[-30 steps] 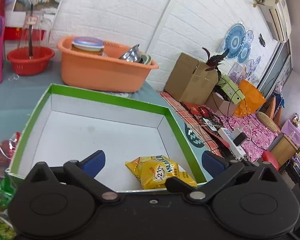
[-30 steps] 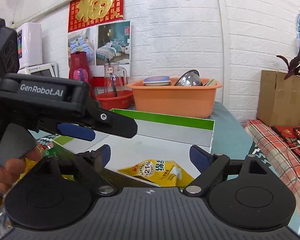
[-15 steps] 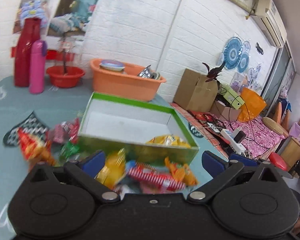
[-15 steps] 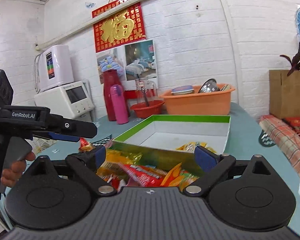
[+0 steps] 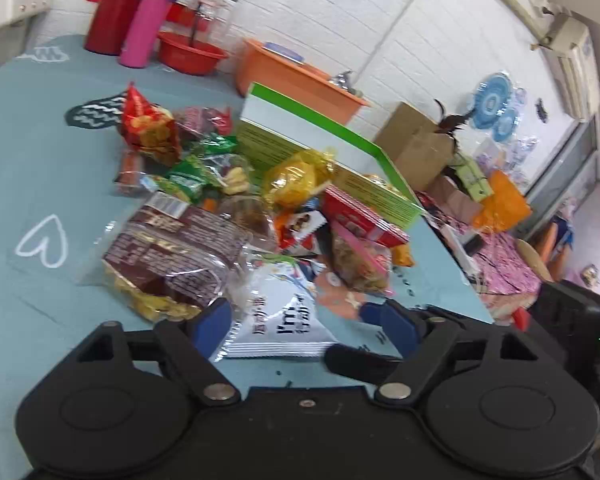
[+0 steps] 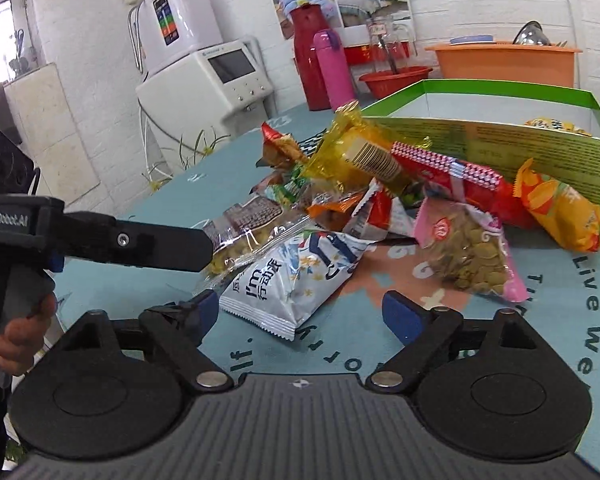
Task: Organize snacks
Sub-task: 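Move both grippers back to the pile and grasp the white snack bag, then lower the white snack bag into the green box and release, then return to the pile and grasp the brown-printed snack bag, then lower the brown-printed bag into the green box and release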
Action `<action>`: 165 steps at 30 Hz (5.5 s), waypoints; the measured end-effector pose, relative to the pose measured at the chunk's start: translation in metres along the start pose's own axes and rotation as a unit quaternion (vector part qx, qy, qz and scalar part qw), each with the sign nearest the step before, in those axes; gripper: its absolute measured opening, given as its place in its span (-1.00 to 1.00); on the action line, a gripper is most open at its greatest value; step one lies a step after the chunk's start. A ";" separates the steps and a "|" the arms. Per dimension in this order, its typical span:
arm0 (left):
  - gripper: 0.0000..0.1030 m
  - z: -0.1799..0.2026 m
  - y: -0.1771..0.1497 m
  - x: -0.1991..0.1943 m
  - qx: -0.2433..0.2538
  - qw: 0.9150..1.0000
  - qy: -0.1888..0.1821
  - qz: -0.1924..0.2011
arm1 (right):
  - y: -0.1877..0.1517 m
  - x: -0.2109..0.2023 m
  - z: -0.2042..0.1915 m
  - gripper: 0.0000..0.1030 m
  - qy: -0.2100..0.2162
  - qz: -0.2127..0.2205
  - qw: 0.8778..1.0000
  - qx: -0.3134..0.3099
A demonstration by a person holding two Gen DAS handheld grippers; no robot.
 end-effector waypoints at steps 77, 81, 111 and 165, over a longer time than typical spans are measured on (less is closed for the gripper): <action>1.00 0.003 0.171 0.215 0.052 0.998 -0.017 -0.038 | 0.113 0.065 0.146 1.00 -0.146 0.097 0.984 -0.023; 1.00 0.008 0.171 0.202 0.057 0.998 -0.009 -0.030 | 0.111 0.049 0.139 1.00 -0.165 0.107 0.980 -0.040; 1.00 -0.092 0.068 -0.020 -0.024 0.993 0.101 0.048 | 0.029 0.003 -0.004 1.00 -0.008 0.029 0.999 0.010; 0.30 0.014 0.110 0.021 0.072 0.995 -0.040 0.050 | 0.097 -0.033 0.015 0.46 -0.073 0.166 0.982 -0.050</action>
Point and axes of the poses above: each gripper's, at about its wrist camera, not at the fingertips, and x roughly the way its jaws point, z to its right, y to its top, the point moved 5 cm from there along x, roughly the way its jaws point, and after that the axes turned 9 degrees about -y, right-handed, at the moved point
